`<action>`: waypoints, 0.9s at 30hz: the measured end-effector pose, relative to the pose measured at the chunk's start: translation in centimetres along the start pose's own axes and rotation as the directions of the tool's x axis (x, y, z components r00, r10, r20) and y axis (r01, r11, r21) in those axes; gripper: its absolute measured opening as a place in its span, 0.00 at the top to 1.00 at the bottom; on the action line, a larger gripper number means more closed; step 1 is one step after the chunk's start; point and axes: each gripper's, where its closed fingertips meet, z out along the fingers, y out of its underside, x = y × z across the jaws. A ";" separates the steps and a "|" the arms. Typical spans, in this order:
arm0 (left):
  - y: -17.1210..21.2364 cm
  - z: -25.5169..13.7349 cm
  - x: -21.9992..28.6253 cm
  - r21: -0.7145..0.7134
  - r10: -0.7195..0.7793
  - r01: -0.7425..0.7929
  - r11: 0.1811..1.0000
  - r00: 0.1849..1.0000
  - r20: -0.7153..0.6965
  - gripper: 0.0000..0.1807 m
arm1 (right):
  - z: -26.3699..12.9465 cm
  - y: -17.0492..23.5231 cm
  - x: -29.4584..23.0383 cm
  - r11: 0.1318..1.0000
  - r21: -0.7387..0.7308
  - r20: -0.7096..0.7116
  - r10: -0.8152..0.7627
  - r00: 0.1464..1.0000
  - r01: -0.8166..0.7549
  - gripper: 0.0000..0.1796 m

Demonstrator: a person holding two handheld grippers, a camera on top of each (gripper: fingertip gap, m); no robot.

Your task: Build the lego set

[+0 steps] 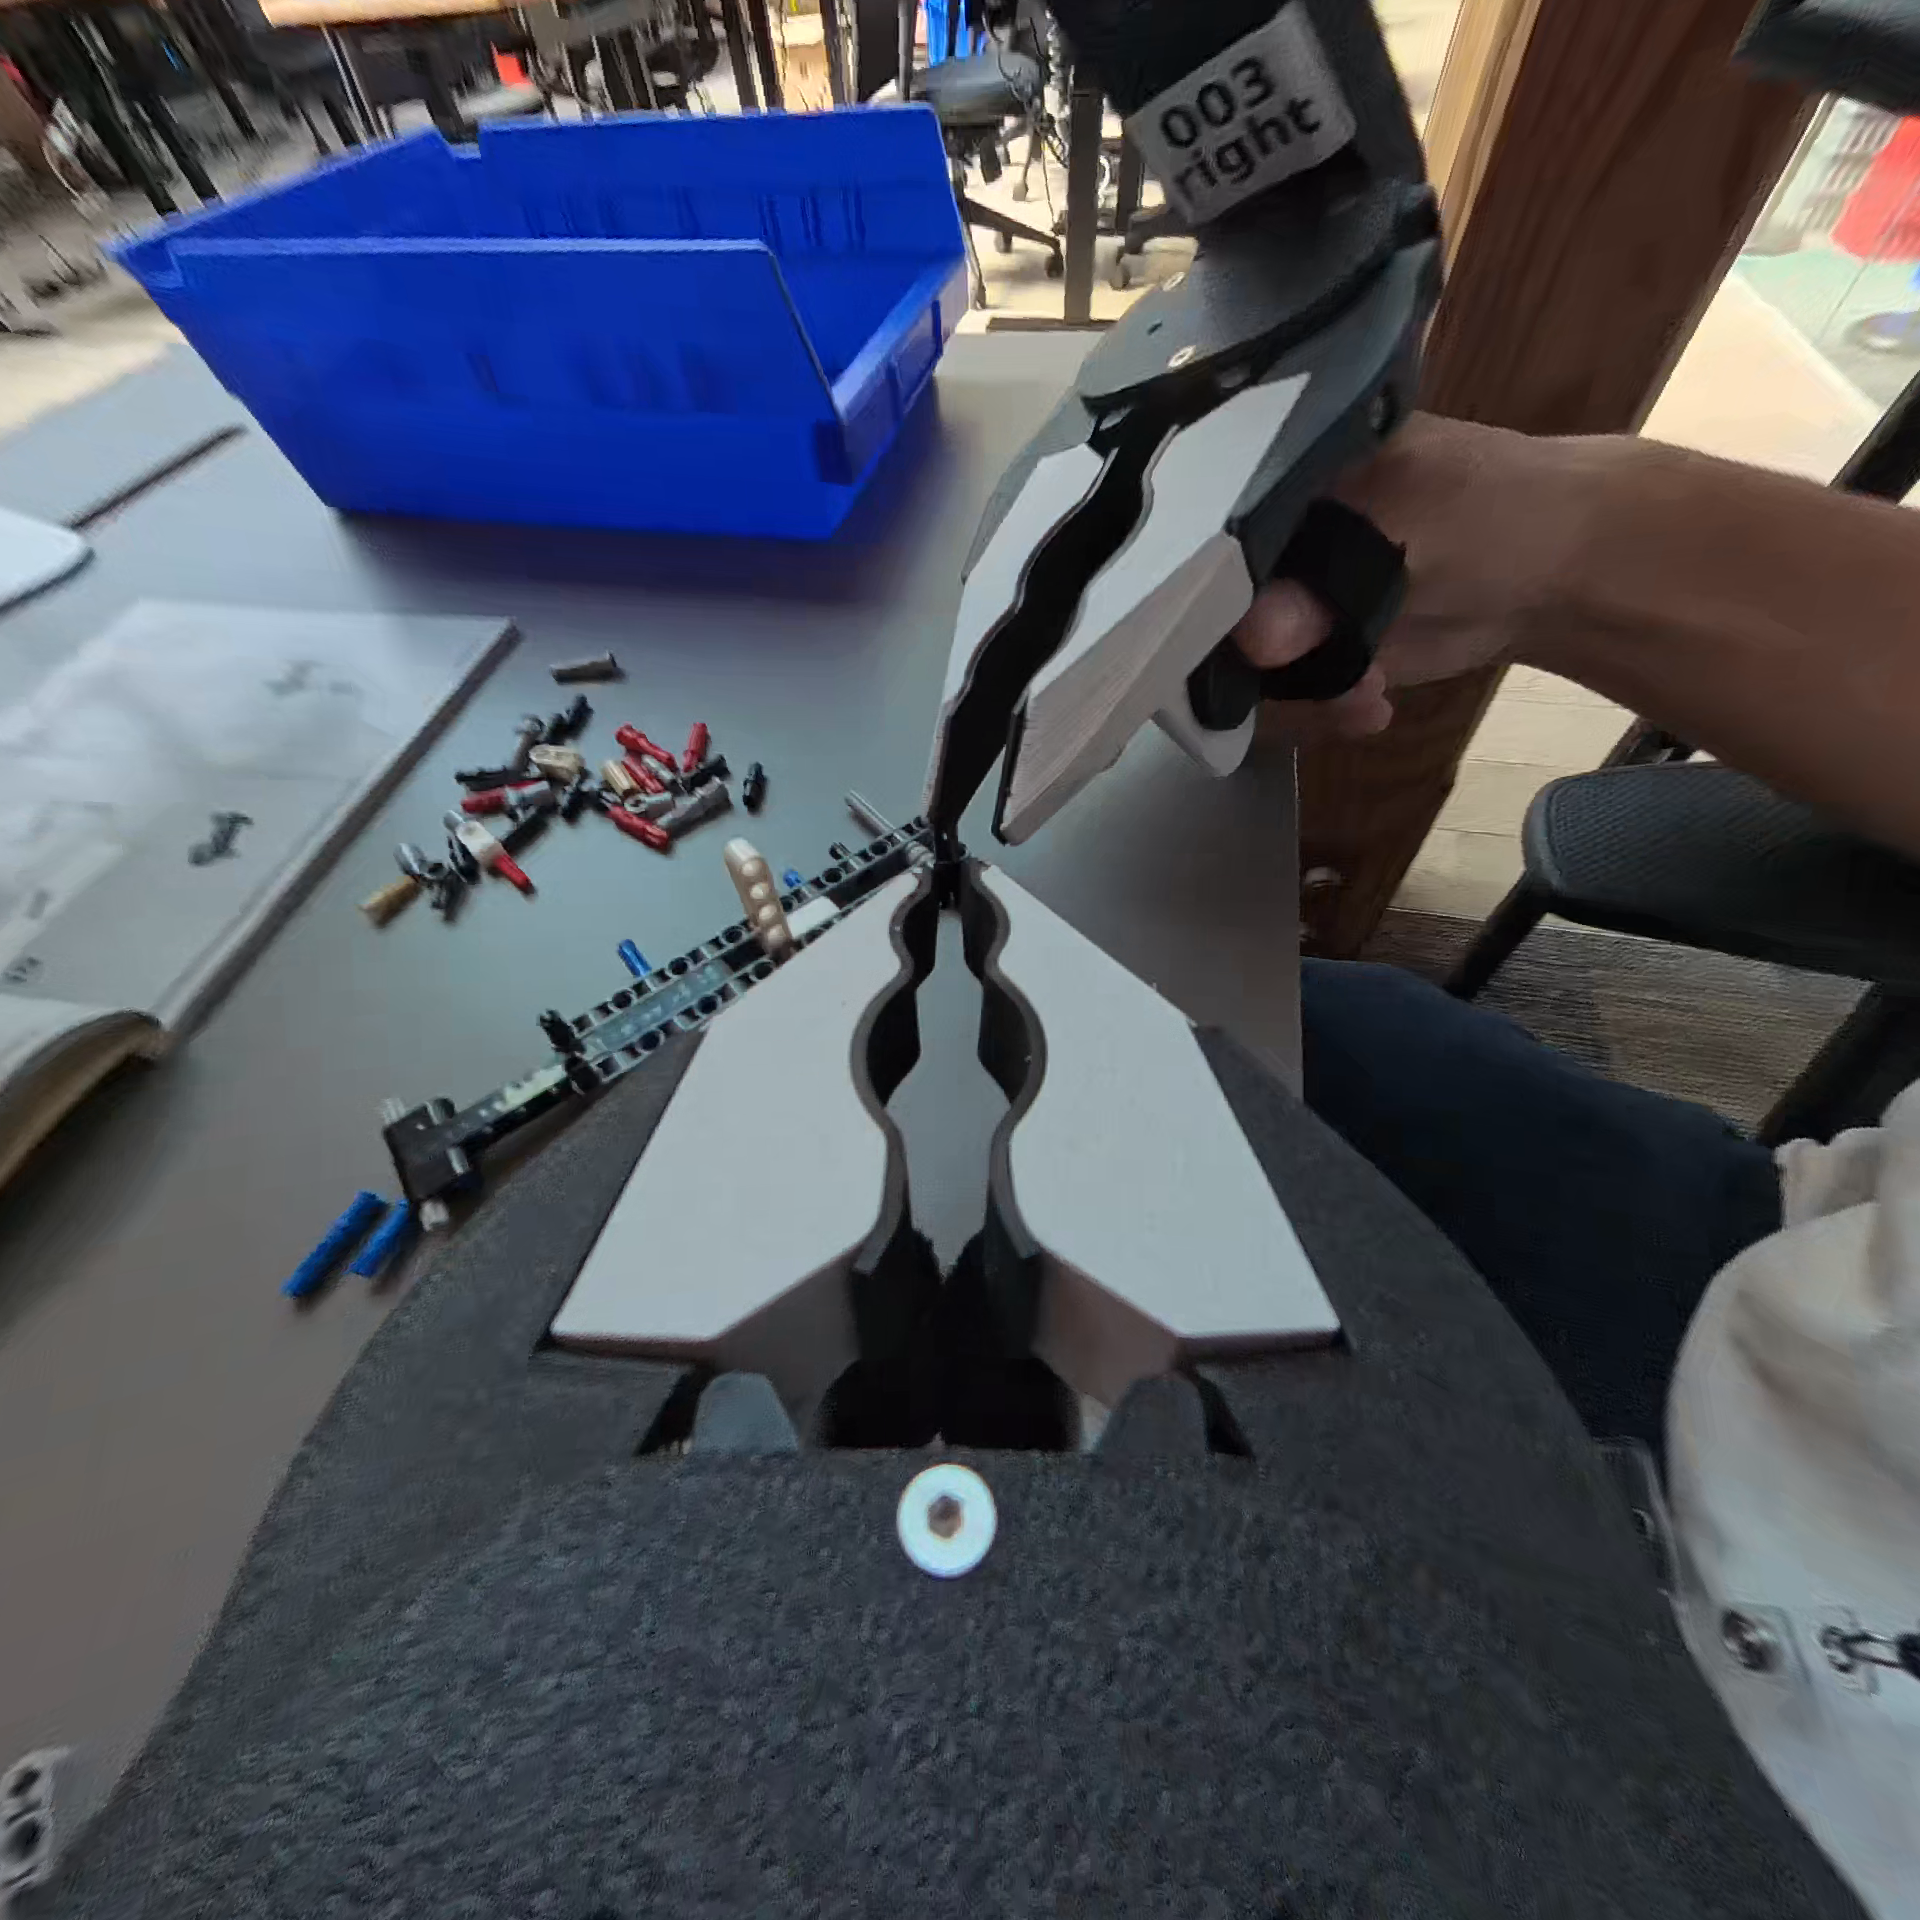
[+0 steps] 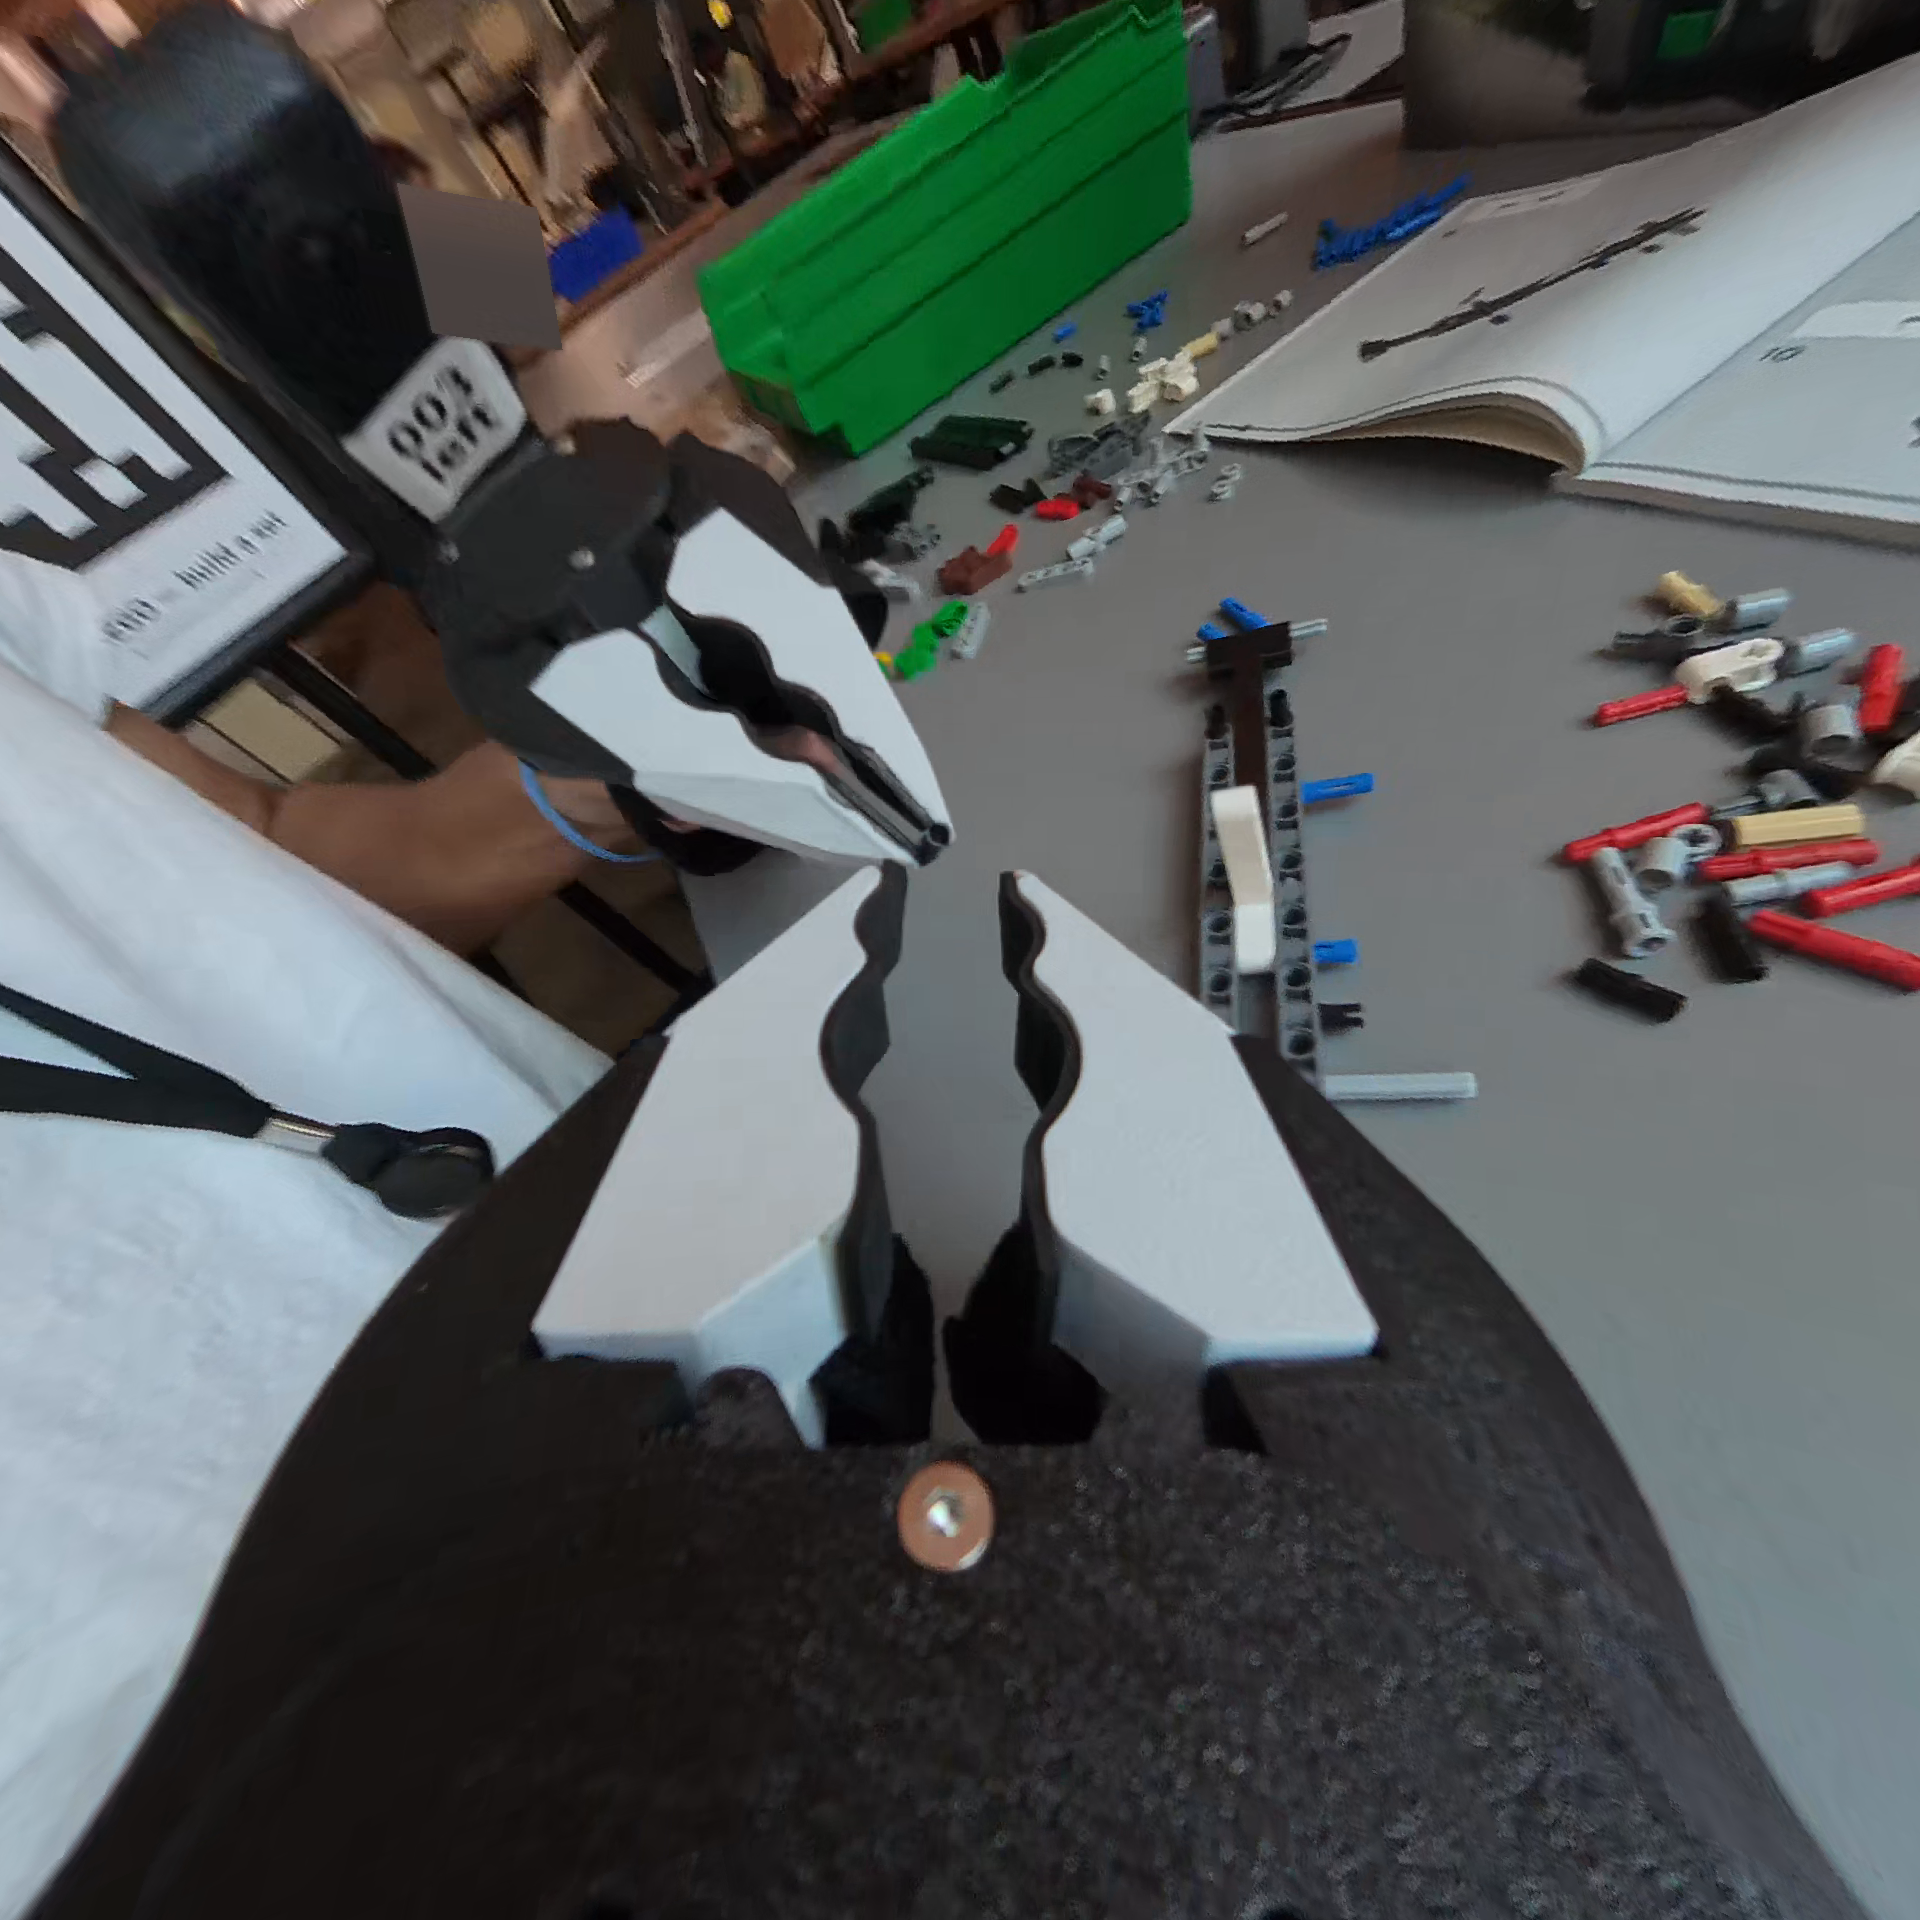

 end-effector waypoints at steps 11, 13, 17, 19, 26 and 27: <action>-1.6 -1.6 0.6 0.090 0.179 -0.187 0.978 0.979 0.094 0.99 | 0.6 -2.0 -2.4 0.986 0.131 0.176 0.081 0.981 -0.105 0.98; -2.1 -1.9 0.5 0.117 0.170 -0.182 0.976 0.979 0.110 0.98 | 0.6 -2.5 -2.6 0.969 0.146 0.222 0.164 0.961 -0.198 0.98; -2.7 -2.5 0.3 0.157 0.183 -0.205 0.966 0.972 0.146 0.98 | 0.8 -3.1 -2.8 0.897 0.119 0.350 0.364 0.863 -0.427 0.99; -2.8 -2.7 0.3 0.163 0.173 -0.195 0.967 0.975 0.140 0.99 | 0.8 -3.2 -3.1 0.878 0.107 0.386 0.396 0.833 -0.467 0.99; -2.3 -2.6 -0.2 0.146 0.004 -0.011 0.989 0.999 0.053 0.99 | 0.8 -2.8 -2.3 0.919 0.121 0.309 0.325 0.894 -0.376 0.96; -2.0 -2.4 -0.3 0.124 -0.030 0.026 0.992 0.999 0.029 0.99 | 0.5 -2.5 -1.8 0.946 0.122 0.247 0.263 0.932 -0.300 0.91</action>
